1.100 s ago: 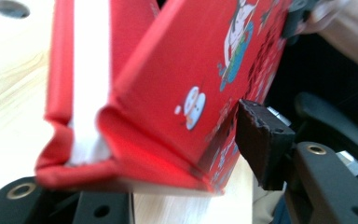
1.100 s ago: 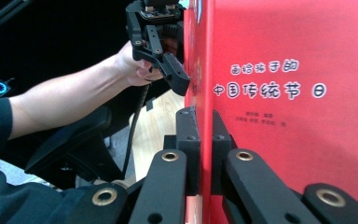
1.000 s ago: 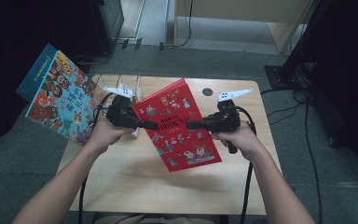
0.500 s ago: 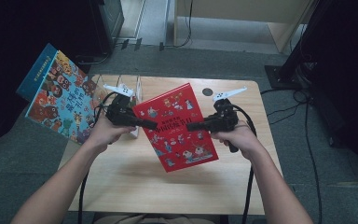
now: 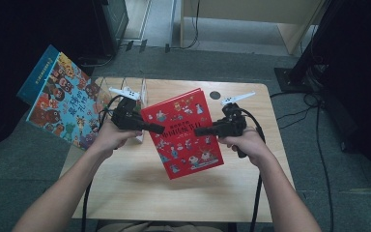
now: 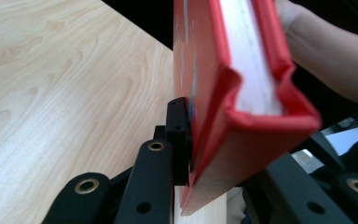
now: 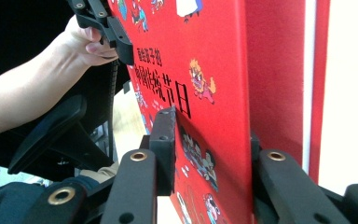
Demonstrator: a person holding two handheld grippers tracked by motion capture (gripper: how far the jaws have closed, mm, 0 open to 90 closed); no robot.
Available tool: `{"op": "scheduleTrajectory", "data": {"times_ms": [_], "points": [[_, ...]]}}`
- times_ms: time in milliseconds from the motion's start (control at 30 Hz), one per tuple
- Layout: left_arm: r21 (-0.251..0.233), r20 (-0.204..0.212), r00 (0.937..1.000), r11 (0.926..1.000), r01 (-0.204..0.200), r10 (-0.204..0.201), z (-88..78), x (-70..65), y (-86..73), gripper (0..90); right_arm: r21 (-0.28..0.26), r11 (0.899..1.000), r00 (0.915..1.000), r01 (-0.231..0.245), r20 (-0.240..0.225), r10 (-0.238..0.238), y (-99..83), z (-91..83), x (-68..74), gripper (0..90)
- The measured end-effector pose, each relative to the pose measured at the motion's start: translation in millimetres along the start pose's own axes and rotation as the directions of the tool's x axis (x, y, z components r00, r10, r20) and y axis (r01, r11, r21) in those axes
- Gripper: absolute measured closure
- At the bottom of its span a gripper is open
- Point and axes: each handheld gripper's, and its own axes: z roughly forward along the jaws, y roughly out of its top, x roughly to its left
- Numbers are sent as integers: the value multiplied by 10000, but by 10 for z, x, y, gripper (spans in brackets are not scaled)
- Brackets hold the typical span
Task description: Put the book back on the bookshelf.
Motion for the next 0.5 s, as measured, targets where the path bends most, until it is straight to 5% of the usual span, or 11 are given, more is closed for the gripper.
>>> {"op": "scheduleTrajectory", "data": {"times_ms": [200, 400, 500], "points": [[-201, -31, 10000, 9998, -76, 75, -36, -4, -17, 790, -94, 9980, 9974, -627, -367, 623, -13, -40, -61, 691], [106, -219, 9996, 9998, -188, 190, -27, -30, 3, 777, -157, 9997, 9998, -165, -102, 163, -26, -38, -43, 710], [133, -316, 9992, 9996, -229, 233, -18, -35, 15, 748, 71, 9974, 9972, 722, -202, -721, -35, 11, 18, 758]]}}
